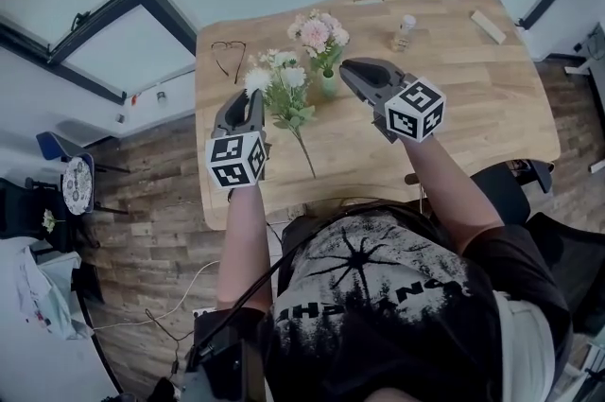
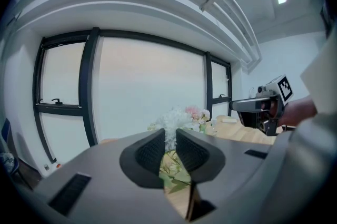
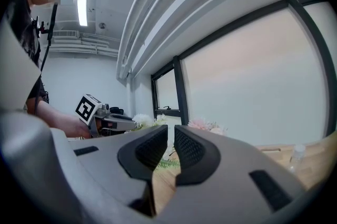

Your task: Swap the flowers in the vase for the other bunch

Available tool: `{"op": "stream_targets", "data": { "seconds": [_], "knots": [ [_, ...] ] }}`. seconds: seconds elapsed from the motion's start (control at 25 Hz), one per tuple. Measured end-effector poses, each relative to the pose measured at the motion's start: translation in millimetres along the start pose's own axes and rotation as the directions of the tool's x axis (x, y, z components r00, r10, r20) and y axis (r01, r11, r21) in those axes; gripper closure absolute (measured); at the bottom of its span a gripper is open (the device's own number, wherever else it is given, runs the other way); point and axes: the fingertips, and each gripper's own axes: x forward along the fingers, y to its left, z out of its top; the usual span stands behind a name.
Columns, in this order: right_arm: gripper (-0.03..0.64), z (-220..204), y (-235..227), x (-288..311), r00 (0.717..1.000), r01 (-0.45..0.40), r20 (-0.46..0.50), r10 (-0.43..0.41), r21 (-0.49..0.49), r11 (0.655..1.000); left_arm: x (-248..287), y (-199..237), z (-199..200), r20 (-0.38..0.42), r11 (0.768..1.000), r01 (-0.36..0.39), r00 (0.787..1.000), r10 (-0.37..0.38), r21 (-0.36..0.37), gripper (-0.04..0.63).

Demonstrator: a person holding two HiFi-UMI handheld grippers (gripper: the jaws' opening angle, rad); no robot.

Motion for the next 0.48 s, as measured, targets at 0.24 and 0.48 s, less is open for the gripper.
{"op": "stream_targets", "data": {
  "seconds": [0.24, 0.48],
  "knots": [
    [0.574, -2.1, 5.0, 3.1, 1.000, -0.008, -0.009, 0.008, -0.001, 1.000, -4.2, 1.0, 0.7, 0.001, 1.000, -0.008, 1.000, 0.008, 0.005, 0.523],
    [0.583, -6.0, 7.3, 5.9, 1.000, -0.009, -0.022, 0.009, -0.001, 1.000, -5.3, 1.0, 0.8, 0.000, 1.000, -0.006, 1.000, 0.006, 0.010, 0.523]
  ]
}}
